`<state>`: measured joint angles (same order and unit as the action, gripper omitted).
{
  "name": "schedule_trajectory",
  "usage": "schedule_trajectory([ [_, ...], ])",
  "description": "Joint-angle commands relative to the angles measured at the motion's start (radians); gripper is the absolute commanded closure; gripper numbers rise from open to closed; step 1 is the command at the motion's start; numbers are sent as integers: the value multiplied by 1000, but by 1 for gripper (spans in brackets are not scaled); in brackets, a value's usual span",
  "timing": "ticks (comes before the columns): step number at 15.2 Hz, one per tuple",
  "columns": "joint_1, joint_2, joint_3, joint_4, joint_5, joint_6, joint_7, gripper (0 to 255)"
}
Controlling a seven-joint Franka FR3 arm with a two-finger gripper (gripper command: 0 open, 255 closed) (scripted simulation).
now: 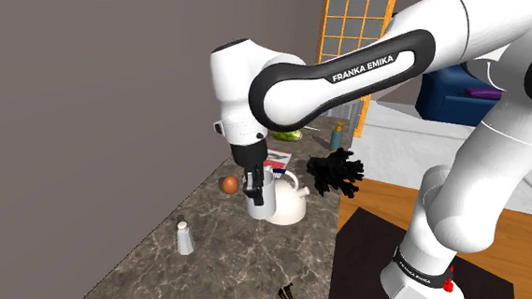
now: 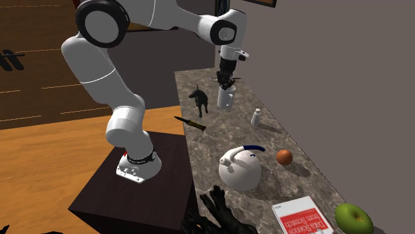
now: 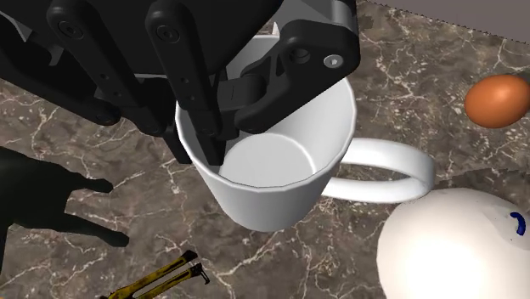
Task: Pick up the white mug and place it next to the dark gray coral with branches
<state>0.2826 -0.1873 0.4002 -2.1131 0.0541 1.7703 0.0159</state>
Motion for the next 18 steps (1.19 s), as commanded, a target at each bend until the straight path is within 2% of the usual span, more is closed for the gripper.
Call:
schedule_trajectory([
  [1,-1,-11,-4,17,2,-28,-5,255],
  [7,-3,-20,-8,83,3,-102,-8,255],
  [18,-98,-197,-195,-100,-46,-91,-287,255],
])
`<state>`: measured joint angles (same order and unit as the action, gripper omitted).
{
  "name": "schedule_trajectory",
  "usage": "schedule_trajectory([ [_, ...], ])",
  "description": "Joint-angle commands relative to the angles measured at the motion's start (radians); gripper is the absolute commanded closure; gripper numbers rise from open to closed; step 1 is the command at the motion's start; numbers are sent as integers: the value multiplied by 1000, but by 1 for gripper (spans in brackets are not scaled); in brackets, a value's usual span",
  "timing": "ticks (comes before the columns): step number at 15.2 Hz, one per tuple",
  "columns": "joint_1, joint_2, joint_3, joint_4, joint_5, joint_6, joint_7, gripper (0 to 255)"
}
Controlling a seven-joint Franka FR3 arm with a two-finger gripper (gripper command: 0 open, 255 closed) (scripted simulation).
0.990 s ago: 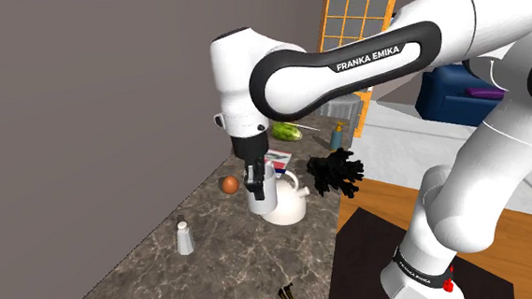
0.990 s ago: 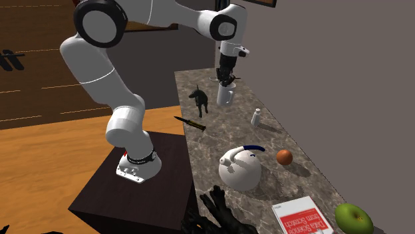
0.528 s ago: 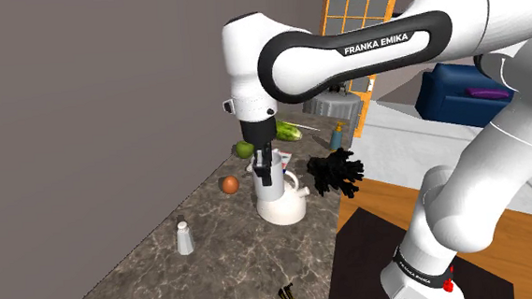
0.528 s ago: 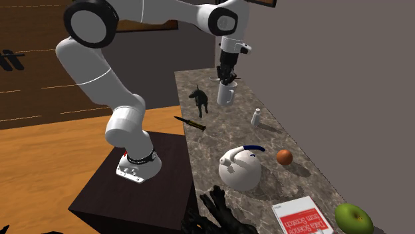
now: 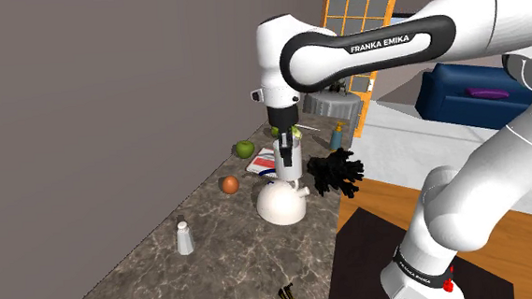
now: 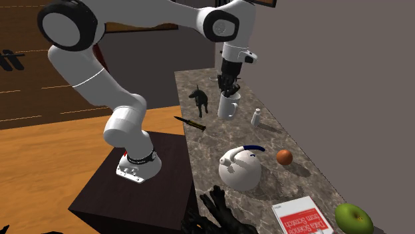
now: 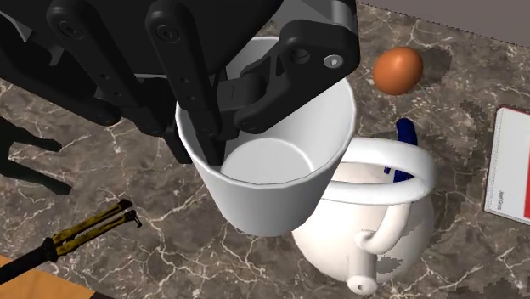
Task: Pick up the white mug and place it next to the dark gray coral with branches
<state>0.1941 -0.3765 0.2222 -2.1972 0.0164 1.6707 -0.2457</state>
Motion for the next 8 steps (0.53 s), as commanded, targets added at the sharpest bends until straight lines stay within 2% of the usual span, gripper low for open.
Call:
schedule_trajectory([
  [1,-19,-17,-34,-26,-17,10,-49,255],
  [8,-89,-52,-158,-66,-90,25,-217,255],
])
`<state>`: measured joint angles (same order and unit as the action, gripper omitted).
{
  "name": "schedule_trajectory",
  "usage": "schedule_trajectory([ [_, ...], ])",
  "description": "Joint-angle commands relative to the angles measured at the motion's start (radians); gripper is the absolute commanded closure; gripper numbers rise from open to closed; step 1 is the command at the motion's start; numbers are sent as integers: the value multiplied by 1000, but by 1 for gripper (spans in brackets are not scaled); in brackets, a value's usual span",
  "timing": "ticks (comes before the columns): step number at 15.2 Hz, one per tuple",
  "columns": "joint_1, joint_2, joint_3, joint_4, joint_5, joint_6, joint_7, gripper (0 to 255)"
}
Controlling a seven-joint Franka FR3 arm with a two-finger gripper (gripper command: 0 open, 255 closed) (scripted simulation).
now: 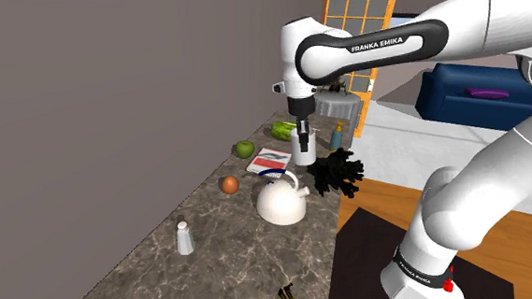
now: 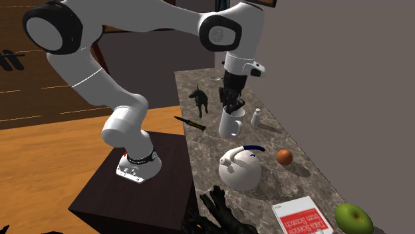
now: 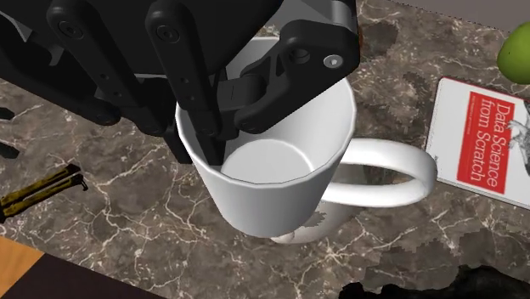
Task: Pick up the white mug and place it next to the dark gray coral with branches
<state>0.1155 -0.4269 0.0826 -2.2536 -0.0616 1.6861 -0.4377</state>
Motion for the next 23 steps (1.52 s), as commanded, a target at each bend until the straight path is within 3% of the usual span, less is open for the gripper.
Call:
schedule_trajectory([
  [1,-21,-2,-36,-11,-23,13,-49,255],
  [12,-134,67,-226,47,-129,58,-308,255],
  [23,-230,262,-402,239,-155,106,-575,255],
])
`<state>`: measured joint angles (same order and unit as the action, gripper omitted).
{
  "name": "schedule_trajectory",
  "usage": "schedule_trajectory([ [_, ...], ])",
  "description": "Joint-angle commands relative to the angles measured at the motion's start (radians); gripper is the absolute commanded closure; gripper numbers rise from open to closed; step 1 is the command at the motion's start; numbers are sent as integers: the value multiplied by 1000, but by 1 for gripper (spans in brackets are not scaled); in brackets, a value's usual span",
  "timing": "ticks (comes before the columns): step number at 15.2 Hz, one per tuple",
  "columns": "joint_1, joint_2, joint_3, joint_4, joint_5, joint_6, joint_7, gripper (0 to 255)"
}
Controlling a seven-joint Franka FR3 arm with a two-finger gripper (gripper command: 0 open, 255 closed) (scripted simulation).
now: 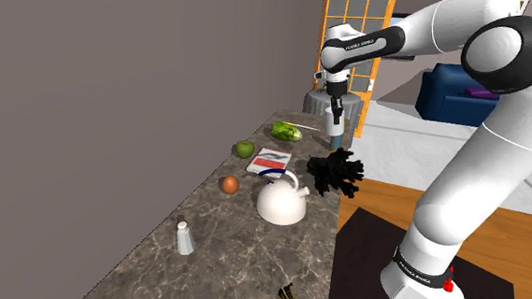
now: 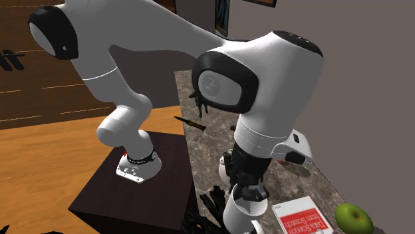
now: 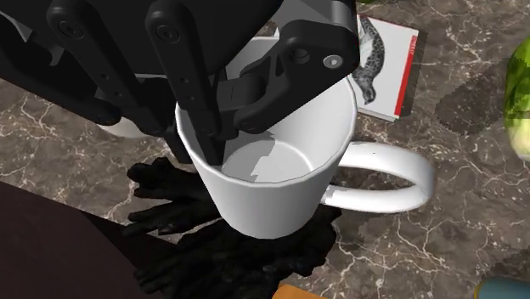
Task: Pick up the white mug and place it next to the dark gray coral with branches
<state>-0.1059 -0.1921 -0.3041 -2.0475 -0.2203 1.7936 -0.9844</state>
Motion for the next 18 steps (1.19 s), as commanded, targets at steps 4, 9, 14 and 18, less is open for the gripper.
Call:
schedule_trajectory([
  [4,-44,128,-73,137,26,8,-131,255],
  [9,-101,276,-131,298,83,5,-263,255],
  [14,-184,450,-168,503,165,-25,-393,255],
  [18,-235,541,-173,594,207,-27,-445,255],
])
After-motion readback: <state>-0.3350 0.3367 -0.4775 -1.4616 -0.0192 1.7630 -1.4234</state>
